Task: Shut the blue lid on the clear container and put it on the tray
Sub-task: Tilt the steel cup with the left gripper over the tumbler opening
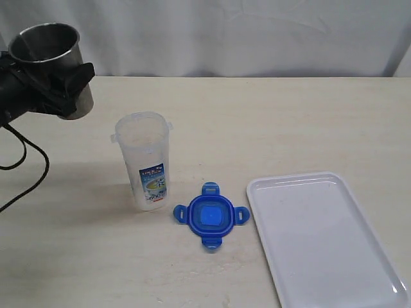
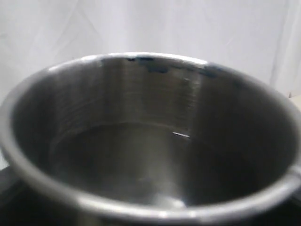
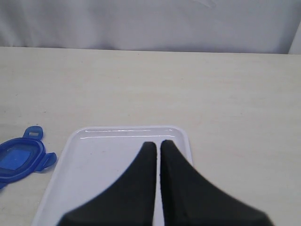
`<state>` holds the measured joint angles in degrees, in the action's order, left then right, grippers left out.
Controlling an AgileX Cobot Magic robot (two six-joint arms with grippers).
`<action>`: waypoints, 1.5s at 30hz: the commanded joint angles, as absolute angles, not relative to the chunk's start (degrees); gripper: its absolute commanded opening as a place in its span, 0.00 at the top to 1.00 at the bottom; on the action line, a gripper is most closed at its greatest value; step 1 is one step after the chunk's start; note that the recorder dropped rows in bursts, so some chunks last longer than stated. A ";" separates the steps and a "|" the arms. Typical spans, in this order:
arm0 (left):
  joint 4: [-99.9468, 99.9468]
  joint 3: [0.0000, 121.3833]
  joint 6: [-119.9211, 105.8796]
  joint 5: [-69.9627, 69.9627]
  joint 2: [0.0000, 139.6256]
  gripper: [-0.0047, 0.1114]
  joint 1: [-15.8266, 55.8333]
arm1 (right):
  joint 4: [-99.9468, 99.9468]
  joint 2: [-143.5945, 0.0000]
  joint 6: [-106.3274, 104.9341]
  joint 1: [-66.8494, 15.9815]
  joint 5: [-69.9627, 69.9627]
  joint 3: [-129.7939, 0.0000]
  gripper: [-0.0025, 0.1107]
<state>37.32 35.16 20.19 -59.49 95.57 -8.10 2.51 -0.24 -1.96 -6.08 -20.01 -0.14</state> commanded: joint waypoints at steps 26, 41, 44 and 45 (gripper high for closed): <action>35.25 35.65 -1.37 -53.00 93.37 0.96 0.07 | 2.80 0.00 -1.67 -6.11 -19.77 0.00 0.94; 35.35 35.65 -6.33 -54.36 93.37 0.96 0.07 | 2.80 0.00 -1.67 -6.11 -19.77 0.00 0.94; 35.35 36.05 -7.32 -54.38 93.37 0.96 0.07 | 2.80 0.00 -1.67 -6.11 -19.77 0.00 0.94; 35.35 36.28 -7.32 -54.26 93.37 0.96 0.07 | 2.80 0.00 -1.67 -6.11 -19.77 0.00 0.94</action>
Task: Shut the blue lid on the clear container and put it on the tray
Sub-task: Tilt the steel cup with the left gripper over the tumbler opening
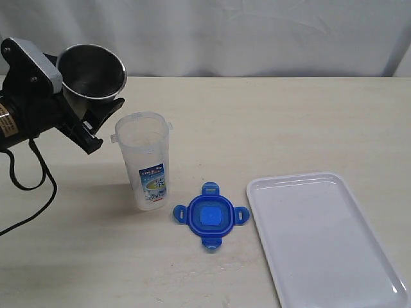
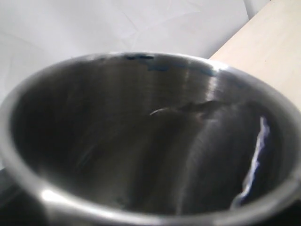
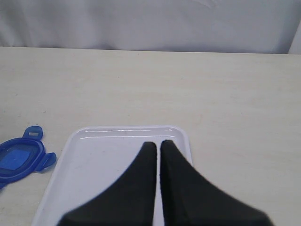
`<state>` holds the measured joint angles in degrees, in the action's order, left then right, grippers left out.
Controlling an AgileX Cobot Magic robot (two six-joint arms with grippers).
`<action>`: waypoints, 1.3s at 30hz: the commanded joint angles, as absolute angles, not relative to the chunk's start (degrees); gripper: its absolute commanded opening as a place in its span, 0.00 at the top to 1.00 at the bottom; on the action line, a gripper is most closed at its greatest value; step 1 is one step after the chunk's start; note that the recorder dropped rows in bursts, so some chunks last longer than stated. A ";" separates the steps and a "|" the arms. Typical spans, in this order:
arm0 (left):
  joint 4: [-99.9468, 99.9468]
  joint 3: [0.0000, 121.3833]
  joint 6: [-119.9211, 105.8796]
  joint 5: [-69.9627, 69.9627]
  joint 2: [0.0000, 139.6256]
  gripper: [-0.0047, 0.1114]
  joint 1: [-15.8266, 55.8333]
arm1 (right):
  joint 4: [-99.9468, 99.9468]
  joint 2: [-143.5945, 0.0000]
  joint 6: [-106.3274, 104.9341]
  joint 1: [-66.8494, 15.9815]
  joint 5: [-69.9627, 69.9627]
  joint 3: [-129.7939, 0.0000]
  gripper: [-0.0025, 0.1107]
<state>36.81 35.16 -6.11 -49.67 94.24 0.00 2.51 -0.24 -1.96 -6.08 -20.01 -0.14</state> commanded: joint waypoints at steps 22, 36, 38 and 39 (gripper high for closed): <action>37.28 37.44 -13.54 -51.94 93.37 0.96 0.07 | 2.80 0.00 -1.67 -6.11 -19.77 0.00 0.94; 38.78 37.44 -18.38 -49.48 93.37 0.96 0.07 | 2.80 0.00 -1.67 -6.11 -19.77 0.00 0.94; 38.78 37.44 -18.64 -49.10 93.37 0.96 0.07 | 2.80 0.00 -1.67 -6.11 -19.77 0.00 0.94; 38.78 37.44 -18.64 -49.10 93.37 0.96 0.07 | 2.80 0.00 -1.67 -6.11 -19.77 0.00 0.94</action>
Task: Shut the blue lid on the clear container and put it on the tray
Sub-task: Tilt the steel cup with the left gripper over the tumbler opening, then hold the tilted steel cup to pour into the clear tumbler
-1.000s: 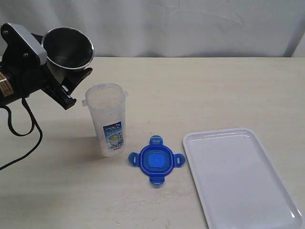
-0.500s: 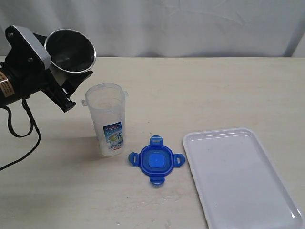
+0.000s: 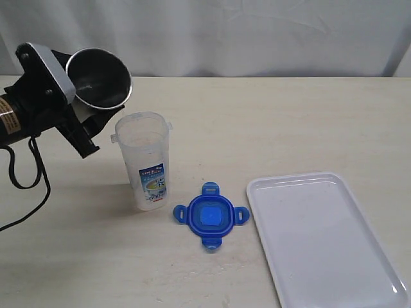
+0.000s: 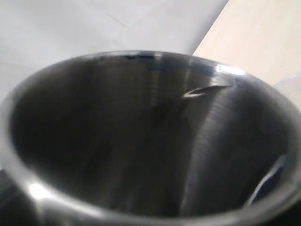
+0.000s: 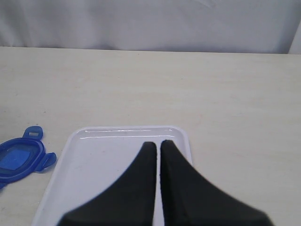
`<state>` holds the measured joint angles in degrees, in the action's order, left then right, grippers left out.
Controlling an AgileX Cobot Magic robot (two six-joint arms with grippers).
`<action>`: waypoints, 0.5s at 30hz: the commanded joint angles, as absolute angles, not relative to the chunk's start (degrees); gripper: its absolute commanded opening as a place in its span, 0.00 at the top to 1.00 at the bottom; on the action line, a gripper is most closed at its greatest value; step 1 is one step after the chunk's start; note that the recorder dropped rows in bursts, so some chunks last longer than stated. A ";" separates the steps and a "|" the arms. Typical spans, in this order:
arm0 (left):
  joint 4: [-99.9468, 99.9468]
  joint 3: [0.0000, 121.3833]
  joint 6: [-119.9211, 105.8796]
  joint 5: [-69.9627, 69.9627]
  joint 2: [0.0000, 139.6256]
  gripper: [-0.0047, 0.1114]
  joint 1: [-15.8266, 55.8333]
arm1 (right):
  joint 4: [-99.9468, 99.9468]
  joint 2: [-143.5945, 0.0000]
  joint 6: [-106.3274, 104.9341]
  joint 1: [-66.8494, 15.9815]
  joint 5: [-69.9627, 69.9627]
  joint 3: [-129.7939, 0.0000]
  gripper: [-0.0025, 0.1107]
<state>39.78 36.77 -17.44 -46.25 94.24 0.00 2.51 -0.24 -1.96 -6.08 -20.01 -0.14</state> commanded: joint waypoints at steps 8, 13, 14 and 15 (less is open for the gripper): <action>38.78 37.44 -19.89 -48.97 93.37 0.96 0.07 | 2.80 0.00 -1.67 -6.11 -19.77 0.00 0.94; 38.78 37.44 -22.11 -48.97 93.37 0.96 0.07 | 2.80 0.00 -1.67 -6.11 -19.77 0.00 0.94; 38.78 37.44 -22.72 -48.97 93.37 0.96 0.07 | 2.80 0.00 -1.67 -6.11 -19.77 0.00 0.94; 38.78 37.44 -22.80 -48.97 93.37 0.96 0.07 | 2.80 0.00 -1.67 -6.11 -19.77 0.00 0.94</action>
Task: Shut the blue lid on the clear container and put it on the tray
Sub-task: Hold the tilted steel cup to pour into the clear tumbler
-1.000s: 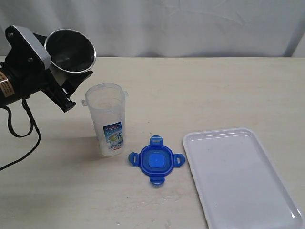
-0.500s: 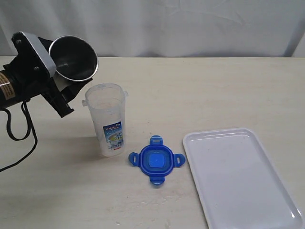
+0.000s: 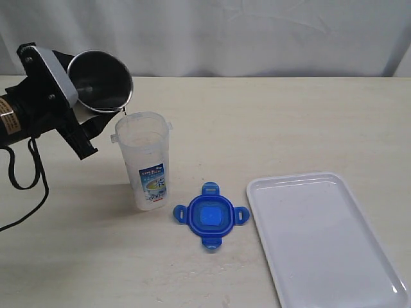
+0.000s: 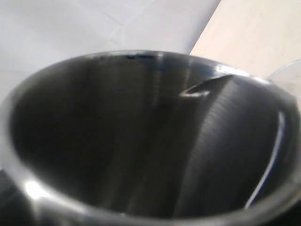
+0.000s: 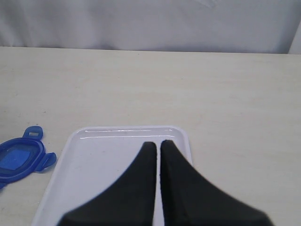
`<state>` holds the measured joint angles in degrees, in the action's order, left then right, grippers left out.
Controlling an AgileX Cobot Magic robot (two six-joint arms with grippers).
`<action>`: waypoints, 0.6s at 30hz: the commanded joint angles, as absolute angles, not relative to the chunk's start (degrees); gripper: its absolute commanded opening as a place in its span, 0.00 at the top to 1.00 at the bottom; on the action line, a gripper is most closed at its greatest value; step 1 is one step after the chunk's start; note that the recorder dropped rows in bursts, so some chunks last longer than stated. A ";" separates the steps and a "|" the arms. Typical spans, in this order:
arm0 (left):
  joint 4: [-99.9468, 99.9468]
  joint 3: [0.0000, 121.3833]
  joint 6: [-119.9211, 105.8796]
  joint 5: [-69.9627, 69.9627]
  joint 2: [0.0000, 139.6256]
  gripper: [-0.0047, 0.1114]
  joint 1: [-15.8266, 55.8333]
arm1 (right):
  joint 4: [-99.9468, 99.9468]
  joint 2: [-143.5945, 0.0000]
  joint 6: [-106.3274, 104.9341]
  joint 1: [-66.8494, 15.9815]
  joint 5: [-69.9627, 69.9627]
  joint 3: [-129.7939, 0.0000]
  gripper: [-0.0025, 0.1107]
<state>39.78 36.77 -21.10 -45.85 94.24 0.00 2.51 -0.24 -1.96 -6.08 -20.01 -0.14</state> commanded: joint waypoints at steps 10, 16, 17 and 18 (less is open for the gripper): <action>38.78 37.44 -25.25 -48.63 93.37 0.96 0.07 | 2.80 0.00 -1.67 -6.11 -19.77 0.00 0.94; 38.78 37.44 -25.48 -48.50 93.37 0.96 0.07 | 2.80 0.00 -1.67 -6.11 -19.77 0.00 0.94; 38.78 37.44 -25.48 -48.50 93.37 0.96 0.07 | 2.80 0.00 -1.67 -6.11 -19.77 0.00 0.94; 38.82 37.44 -25.45 -48.61 93.37 0.96 0.07 | 2.80 0.00 -1.67 -6.11 -19.77 0.00 0.94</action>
